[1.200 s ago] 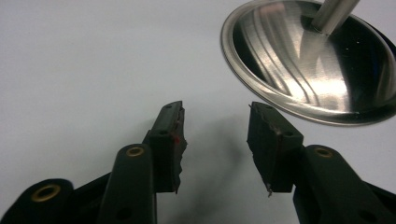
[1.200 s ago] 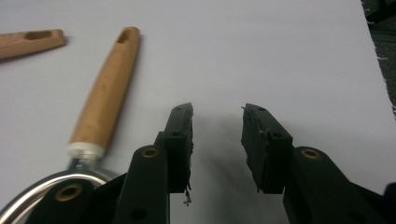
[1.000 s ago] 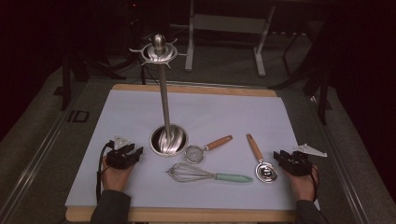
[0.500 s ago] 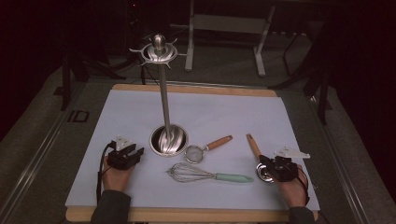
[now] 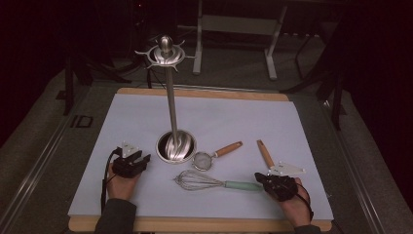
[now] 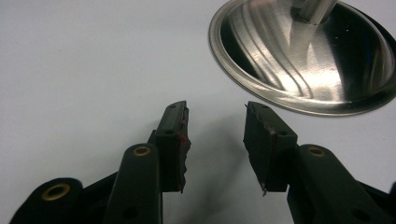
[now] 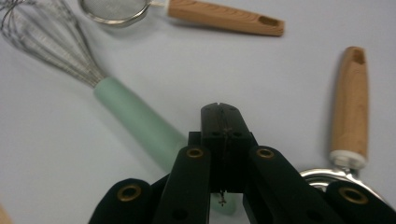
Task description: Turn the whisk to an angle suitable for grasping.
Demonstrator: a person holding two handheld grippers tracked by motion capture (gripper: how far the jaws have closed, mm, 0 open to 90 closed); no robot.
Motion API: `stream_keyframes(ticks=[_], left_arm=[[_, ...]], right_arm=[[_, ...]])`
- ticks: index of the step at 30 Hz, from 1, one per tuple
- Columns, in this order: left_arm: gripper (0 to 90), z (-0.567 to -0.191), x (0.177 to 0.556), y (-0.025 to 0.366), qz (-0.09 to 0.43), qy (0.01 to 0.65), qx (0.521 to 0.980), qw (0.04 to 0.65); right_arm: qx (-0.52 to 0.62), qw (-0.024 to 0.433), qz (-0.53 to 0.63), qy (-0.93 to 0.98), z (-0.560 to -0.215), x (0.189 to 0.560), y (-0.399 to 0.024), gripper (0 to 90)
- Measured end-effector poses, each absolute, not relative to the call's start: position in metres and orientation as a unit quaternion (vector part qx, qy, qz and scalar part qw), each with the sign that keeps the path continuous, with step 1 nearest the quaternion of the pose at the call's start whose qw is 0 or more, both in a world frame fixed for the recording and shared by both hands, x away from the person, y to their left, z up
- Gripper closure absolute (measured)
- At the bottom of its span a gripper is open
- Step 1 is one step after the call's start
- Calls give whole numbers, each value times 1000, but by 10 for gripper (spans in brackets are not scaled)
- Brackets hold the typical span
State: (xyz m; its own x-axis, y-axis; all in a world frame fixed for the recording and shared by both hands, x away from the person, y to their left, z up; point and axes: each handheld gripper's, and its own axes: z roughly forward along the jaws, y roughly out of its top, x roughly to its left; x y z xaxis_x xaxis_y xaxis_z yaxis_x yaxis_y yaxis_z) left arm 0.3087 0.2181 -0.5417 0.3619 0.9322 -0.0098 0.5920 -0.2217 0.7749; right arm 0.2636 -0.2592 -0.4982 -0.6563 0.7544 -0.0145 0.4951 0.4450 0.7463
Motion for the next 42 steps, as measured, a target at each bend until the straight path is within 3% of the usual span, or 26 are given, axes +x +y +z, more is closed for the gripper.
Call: stream_keyframes(ticks=[22, 42], left_arm=[[595, -542, 309, 218, 236, 515, 743, 355], [595, -542, 309, 215, 241, 510, 749, 347]], right_arm=[[335, 143, 320, 875, -522, 241, -242, 900], [363, 143, 307, 868, -523, 281, -236, 900]])
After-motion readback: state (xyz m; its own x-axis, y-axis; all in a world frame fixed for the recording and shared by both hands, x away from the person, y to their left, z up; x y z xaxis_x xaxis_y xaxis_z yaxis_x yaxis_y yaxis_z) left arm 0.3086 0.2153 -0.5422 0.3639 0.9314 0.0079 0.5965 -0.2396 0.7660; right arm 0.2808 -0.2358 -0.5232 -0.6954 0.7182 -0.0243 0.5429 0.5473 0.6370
